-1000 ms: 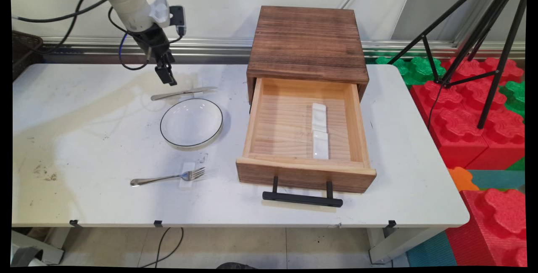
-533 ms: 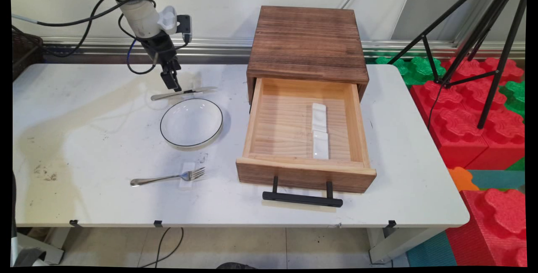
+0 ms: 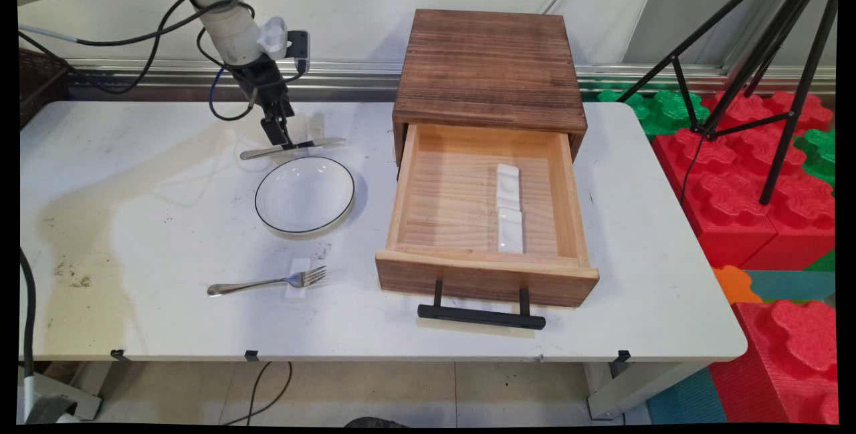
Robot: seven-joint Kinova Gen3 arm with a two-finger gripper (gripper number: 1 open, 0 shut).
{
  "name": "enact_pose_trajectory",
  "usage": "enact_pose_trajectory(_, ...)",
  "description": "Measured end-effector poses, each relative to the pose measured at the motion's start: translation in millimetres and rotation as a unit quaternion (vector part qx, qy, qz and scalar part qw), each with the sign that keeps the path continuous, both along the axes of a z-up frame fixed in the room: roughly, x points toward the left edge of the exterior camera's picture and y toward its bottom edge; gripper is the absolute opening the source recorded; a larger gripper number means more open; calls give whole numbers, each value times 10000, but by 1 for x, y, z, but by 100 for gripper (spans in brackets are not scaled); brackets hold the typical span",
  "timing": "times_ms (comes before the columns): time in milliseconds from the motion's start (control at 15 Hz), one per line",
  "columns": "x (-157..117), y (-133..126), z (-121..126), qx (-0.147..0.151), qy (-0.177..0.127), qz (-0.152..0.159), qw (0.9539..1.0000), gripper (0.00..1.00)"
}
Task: Pick up the knife from the left of the white plate
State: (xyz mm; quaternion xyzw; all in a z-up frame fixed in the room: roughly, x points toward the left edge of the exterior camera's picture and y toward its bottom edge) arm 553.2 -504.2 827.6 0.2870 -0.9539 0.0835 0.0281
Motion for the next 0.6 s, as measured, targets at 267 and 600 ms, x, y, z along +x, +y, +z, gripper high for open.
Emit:
enact_pose_trajectory(267, 1, -5, -7, 44, 60, -40, 10000, 100)
enact_pose_trajectory(600, 2, -7, -14, 88, 122, -59, 9999, 100)
